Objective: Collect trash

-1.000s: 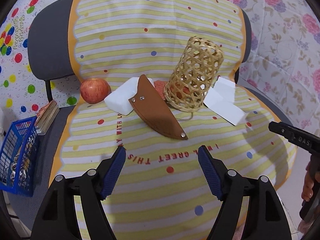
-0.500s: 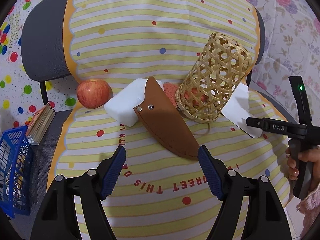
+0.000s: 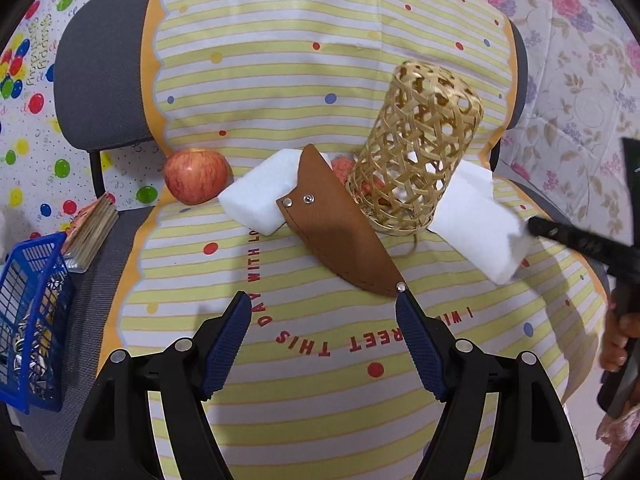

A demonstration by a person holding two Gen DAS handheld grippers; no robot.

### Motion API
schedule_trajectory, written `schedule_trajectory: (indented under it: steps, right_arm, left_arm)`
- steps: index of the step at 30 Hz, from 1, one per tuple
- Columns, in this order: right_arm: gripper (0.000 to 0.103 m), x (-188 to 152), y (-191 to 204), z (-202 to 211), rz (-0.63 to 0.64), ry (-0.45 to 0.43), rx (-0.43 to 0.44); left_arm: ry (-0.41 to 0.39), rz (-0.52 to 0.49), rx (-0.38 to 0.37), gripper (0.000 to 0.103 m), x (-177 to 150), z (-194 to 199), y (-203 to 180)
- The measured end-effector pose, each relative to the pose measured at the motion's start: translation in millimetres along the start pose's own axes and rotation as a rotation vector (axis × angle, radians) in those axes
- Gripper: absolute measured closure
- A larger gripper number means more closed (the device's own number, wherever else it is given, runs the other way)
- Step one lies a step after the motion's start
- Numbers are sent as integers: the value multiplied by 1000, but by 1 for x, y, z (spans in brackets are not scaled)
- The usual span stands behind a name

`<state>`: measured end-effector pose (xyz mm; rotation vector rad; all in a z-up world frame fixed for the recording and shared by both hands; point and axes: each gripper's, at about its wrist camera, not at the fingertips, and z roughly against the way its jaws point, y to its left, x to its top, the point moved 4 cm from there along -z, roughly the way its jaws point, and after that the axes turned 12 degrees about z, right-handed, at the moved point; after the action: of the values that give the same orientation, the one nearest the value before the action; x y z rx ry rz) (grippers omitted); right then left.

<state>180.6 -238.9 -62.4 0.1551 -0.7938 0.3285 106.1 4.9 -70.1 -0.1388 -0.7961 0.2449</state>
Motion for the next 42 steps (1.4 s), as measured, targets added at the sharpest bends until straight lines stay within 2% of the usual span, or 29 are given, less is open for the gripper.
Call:
schedule_trajectory:
  steps: [1, 5, 9, 12, 15, 19, 24, 28, 30, 34, 36, 37, 38, 39, 40, 42]
  right_arm:
    - [99, 1, 0, 9, 5, -22, -22]
    - [101, 8, 3, 52, 88, -135, -204]
    - [101, -2, 14, 62, 162, -133, -230]
    - [101, -14, 20, 53, 169, -84, -173]
    - [96, -22, 20, 44, 152, -47, -87]
    - [82, -23, 21, 36, 100, -19, 30]
    - [78, -21, 27, 30, 87, -13, 80]
    - [78, -14, 29, 29, 39, -38, 157]
    - [83, -14, 33, 28, 52, -33, 163]
    - [84, -16, 49, 33, 136, -43, 166]
    - [83, -14, 52, 46, 162, -114, 134]
    - [72, -10, 50, 55, 163, -172, 75]
    - [42, -7, 45, 58, 156, -197, 19]
    - [29, -4, 37, 54, 138, -192, -17]
    - [25, -2, 32, 44, 118, -161, -2]
    - [28, -3, 17, 15, 48, -65, 1]
  left_arm:
    - [-4, 2, 0, 28, 0, 2, 1]
    - [-15, 3, -7, 28, 1, 9, 2]
    - [-18, 7, -16, 28, -1, 14, 2]
    - [-14, 6, -20, 28, -2, 14, 2]
    - [-16, 2, -21, 28, -4, 17, 2]
    - [-18, -1, -22, 28, -5, 19, 2]
    - [-10, -3, -20, 28, -8, 18, 1]
    - [-3, -4, -17, 28, -9, 16, 1]
    - [-3, -6, -16, 28, -9, 15, 1]
    - [1, -2, -11, 28, -9, 13, 5]
    - [3, 0, -14, 28, -9, 12, 5]
    - [3, 1, -15, 28, -9, 12, 5]
    - [4, -2, -15, 28, -9, 11, 5]
    - [5, -3, -15, 28, -10, 11, 5]
    - [8, -3, -16, 28, -10, 11, 5]
    - [12, 0, -19, 28, -12, 10, 5]
